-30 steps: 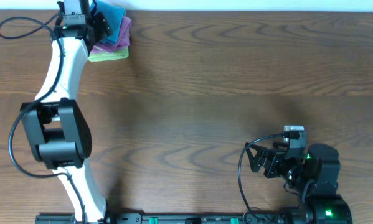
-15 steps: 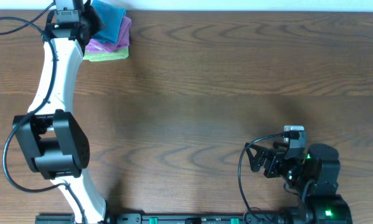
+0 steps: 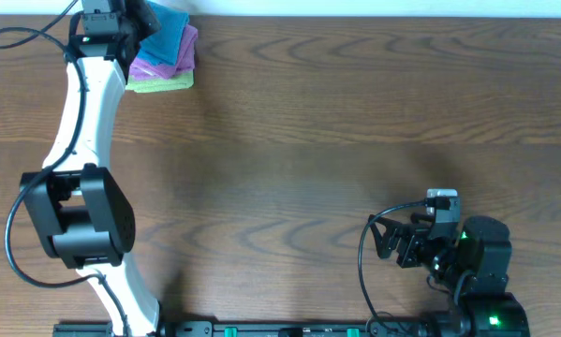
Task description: Fold the cloth
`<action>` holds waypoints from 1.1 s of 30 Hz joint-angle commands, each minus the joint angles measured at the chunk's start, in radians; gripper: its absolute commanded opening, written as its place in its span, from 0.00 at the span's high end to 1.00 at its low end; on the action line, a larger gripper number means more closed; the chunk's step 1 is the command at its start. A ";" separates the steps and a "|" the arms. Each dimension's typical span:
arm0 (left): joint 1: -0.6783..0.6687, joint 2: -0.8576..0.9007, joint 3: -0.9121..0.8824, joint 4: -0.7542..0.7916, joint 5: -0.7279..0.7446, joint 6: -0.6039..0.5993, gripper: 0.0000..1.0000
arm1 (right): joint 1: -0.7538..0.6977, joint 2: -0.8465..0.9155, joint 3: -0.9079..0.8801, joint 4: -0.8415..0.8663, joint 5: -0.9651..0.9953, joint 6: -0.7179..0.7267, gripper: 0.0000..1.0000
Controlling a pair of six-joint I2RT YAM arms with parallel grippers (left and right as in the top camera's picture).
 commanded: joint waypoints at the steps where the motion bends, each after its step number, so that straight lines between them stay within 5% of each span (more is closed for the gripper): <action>1: -0.005 0.060 0.015 0.024 0.011 -0.011 0.94 | -0.006 -0.005 -0.006 -0.001 -0.010 0.013 0.01; 33: 0.082 0.183 0.015 0.072 -0.106 0.009 0.94 | -0.006 -0.005 -0.006 -0.001 -0.010 0.013 0.01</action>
